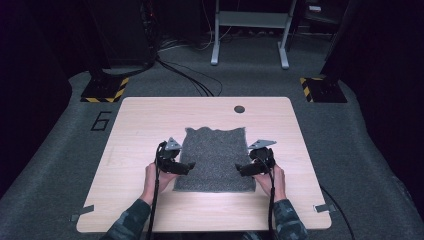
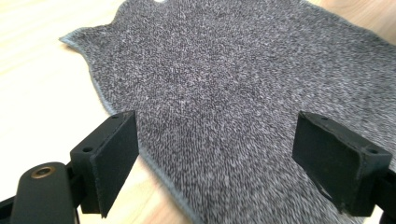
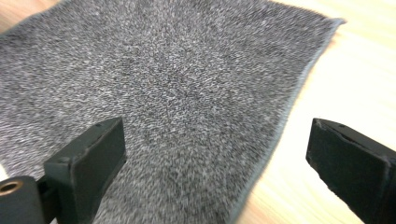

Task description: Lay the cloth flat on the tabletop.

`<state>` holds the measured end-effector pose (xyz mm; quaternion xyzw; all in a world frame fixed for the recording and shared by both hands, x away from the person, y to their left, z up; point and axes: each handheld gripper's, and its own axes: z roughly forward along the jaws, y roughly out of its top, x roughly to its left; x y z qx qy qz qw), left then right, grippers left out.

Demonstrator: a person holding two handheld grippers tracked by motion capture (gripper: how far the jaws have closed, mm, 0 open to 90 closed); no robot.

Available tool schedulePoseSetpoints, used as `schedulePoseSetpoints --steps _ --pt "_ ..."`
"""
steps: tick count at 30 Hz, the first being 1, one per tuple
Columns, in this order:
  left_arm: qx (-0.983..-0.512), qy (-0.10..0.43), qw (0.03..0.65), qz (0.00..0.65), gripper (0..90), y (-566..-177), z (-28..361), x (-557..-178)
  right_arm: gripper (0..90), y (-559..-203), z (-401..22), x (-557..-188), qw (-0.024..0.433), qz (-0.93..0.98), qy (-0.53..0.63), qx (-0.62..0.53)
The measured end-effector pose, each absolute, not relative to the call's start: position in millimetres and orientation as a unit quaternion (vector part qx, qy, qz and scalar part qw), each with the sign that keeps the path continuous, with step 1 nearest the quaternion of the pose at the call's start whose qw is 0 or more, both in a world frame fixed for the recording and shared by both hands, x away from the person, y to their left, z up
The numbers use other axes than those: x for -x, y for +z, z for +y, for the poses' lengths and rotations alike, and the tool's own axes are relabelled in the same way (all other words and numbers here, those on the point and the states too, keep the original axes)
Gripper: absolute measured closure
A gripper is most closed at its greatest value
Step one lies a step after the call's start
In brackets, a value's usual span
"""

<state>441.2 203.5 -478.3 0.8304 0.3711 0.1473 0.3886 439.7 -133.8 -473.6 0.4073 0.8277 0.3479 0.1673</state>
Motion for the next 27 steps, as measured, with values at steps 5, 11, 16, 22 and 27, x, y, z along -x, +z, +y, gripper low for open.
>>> schedulePoseSetpoints --steps 5,11,16,22,27 --pt "-0.825 0.153 0.392 0.377 14.4 -473 217 -431 4.9 -464 -147 -427 0.178 0.821 0.358 -0.407" --pt "-0.822 0.159 0.391 0.383 14.4 -473 234 -420 5.3 -461 -161 -415 0.186 0.812 0.362 -0.418" --pt "-0.813 0.163 0.392 0.398 14.4 -475 250 -415 5.5 -465 -171 -408 0.188 0.808 0.357 -0.429" --pt "-0.809 0.166 0.390 0.408 14.4 -479 262 -410 5.8 -470 -180 -401 0.186 0.804 0.355 -0.439" --pt "-0.802 0.168 0.391 0.418 14.4 -481 269 -406 6.0 -475 -185 -396 0.185 0.802 0.354 -0.444"
